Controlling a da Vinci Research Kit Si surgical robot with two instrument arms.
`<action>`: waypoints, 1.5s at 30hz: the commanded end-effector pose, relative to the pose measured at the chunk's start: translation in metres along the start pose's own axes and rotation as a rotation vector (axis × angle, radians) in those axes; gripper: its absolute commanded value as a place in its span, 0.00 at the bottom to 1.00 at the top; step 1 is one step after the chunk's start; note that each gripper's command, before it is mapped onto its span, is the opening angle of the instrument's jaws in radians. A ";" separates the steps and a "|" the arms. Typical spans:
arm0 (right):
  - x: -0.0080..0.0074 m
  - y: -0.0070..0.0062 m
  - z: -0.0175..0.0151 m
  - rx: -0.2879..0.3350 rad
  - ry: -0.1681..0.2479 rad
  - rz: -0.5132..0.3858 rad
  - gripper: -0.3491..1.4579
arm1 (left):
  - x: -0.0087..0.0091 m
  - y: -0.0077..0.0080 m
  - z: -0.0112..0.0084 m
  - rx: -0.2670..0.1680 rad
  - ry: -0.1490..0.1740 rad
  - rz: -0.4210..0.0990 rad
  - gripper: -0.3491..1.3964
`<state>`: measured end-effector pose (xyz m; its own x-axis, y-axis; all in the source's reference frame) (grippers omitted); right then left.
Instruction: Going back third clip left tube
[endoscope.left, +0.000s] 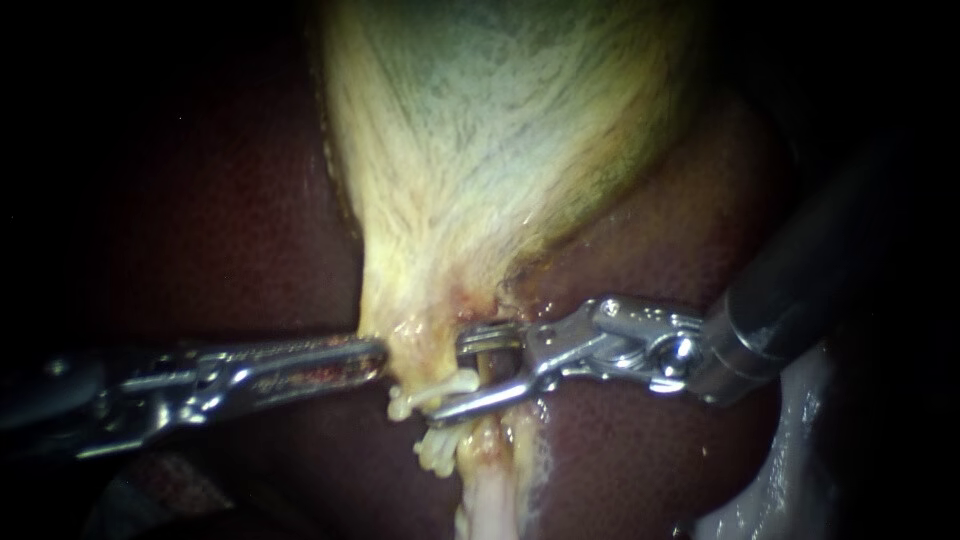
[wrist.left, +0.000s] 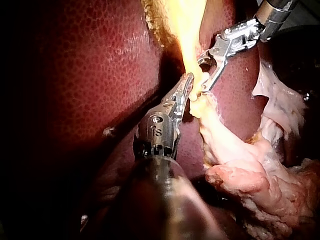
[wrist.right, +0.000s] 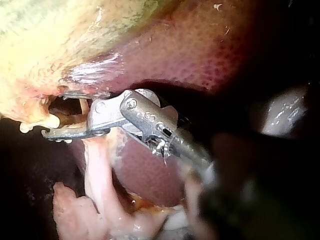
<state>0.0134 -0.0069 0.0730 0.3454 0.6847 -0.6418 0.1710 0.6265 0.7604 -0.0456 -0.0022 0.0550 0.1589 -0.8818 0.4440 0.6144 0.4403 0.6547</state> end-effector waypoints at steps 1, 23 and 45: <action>0.0001 -0.0004 -0.0007 0.003 -0.001 -0.016 0.50 | 0.0001 0.0002 0.0002 0.002 0.001 0.000 0.00; 0.0042 -0.0044 -0.0134 -0.070 -0.013 -0.383 0.52 | 0.0002 0.0014 0.0014 -0.001 -0.001 0.001 0.00; 0.0041 -0.0049 -0.0131 -0.070 -0.014 -0.385 0.52 | 0.0019 0.0015 0.0082 0.008 -0.003 0.009 0.00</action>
<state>0.0019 -0.0023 0.0654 0.2807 0.3900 -0.8770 0.2270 0.8608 0.4555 -0.0507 -0.0019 0.0619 0.1612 -0.8778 0.4510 0.6072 0.4484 0.6559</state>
